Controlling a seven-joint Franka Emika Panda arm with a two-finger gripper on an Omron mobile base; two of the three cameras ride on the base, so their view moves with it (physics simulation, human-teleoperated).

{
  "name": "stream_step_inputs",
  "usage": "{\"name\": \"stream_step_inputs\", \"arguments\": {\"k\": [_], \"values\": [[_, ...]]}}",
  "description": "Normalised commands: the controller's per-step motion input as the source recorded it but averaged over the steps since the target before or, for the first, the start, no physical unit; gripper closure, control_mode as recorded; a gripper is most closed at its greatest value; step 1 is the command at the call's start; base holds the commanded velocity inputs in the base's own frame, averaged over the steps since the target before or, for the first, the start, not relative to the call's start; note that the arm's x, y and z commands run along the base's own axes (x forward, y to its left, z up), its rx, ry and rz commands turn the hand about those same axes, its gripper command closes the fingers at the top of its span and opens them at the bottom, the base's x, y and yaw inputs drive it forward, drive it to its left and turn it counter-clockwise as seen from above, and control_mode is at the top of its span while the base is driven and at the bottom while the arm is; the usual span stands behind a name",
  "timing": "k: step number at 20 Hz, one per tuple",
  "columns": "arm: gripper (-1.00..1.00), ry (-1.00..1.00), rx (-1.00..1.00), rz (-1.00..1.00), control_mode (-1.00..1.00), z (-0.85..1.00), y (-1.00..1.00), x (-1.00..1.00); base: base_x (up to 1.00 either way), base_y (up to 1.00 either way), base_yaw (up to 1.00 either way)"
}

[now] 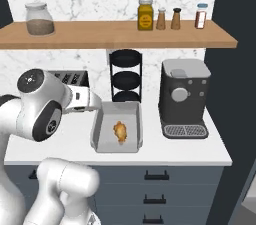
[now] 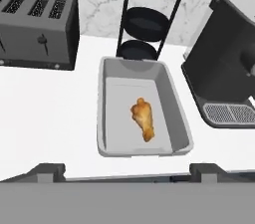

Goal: Place one lime and one chicken drumstick in each tupperware on the nearby counter, to pack two identical lunches.

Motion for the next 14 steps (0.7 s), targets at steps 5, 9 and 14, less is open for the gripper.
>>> {"name": "stream_step_inputs", "arguments": {"k": [5,9,14], "values": [[-1.00,0.00,0.00,0.00,1.00,0.00,0.00,0.00,-0.96,-0.60,-0.08],[-1.00,0.00,0.00,0.00,1.00,0.00,0.00,0.00,-0.37,-1.00,-0.10],[-1.00,0.00,0.00,0.00,1.00,0.00,0.00,0.00,-0.12,-1.00,-0.05]]}}
